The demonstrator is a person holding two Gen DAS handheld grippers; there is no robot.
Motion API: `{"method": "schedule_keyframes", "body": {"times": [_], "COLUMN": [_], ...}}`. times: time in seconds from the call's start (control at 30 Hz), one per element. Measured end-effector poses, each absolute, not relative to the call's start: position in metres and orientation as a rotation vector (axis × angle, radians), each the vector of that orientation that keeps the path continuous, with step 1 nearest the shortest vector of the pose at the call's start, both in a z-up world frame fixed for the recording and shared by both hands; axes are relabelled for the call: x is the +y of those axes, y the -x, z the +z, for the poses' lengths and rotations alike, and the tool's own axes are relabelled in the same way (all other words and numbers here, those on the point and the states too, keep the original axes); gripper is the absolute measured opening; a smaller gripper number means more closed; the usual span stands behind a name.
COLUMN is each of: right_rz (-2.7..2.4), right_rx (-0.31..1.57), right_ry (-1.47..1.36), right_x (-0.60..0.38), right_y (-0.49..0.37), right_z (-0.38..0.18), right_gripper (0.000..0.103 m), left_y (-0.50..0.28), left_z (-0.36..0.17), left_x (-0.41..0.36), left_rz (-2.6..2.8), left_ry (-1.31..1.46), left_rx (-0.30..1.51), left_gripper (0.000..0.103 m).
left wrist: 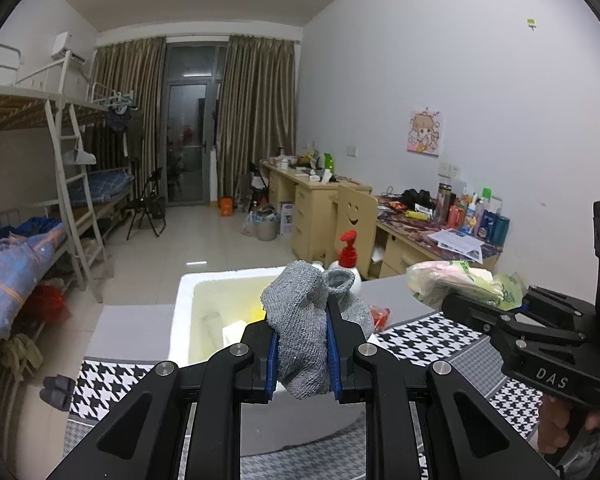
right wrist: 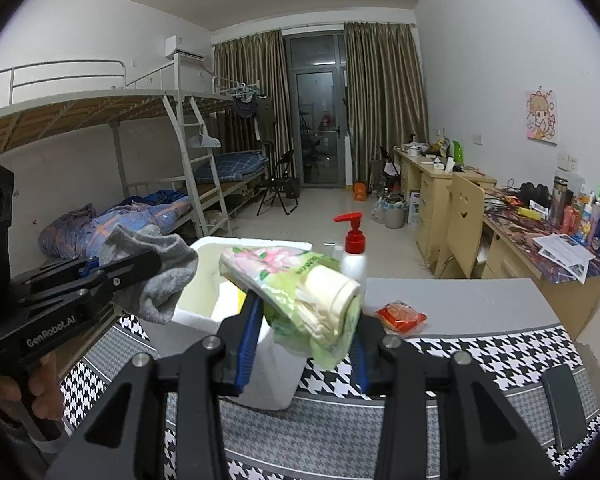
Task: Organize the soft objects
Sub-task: 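Carry the grey sock and wrapped snack up over the white foam box, then open the left gripper over the box while the right gripper releases the snack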
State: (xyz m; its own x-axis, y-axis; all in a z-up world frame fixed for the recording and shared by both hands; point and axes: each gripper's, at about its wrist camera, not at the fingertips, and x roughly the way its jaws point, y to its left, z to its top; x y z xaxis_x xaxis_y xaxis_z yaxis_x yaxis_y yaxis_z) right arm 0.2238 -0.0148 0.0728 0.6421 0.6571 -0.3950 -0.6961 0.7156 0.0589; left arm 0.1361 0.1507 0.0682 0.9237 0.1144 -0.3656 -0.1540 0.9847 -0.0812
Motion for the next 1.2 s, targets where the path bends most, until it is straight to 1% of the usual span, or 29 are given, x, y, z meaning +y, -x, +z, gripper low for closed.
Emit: {"method": "schedule_keyframes", "body": {"times": [0.43,0.93,1.0,1.03,1.1,1.13,1.17,1.2], "right_rz": [0.76,0.762,0.761,0.761,0.764,0.763,0.76,0.757], "right_rx": [0.422,0.442,0.44,0.44,0.443,0.442,0.443,0.444], "right_ry": [0.117,0.155,0.16,0.159,0.16,0.163,0.165,0.167], "right_x": [0.008,0.034,0.036,0.036,0.037,0.037,0.037,0.038], "right_y": [-0.239,-0.249,-0.249,-0.25,-0.251,-0.252,-0.253,-0.253], "right_z": [0.079,0.081,0.08,0.081,0.08,0.079,0.079,0.078], "right_gripper": [0.044,0.044,0.044,0.044,0.044,0.044,0.044,0.044], "left_y": [-0.161,-0.188,-0.192,-0.194,-0.2,-0.203,-0.203,-0.202], "left_z": [0.069,0.058,0.057,0.056,0.053,0.05,0.048,0.047], "left_x": [0.172,0.191,0.192,0.193,0.196,0.198,0.201,0.203], "left_rz": [0.214,0.256,0.261,0.262,0.262,0.27,0.283,0.288], "left_ry": [0.111,0.122,0.124,0.122,0.127,0.133,0.139,0.142], "left_rx": [0.374,0.413,0.416,0.419,0.431,0.435,0.436,0.434], "left_gripper": [0.021,0.021,0.024,0.028,0.046,0.065,0.076,0.078]}}
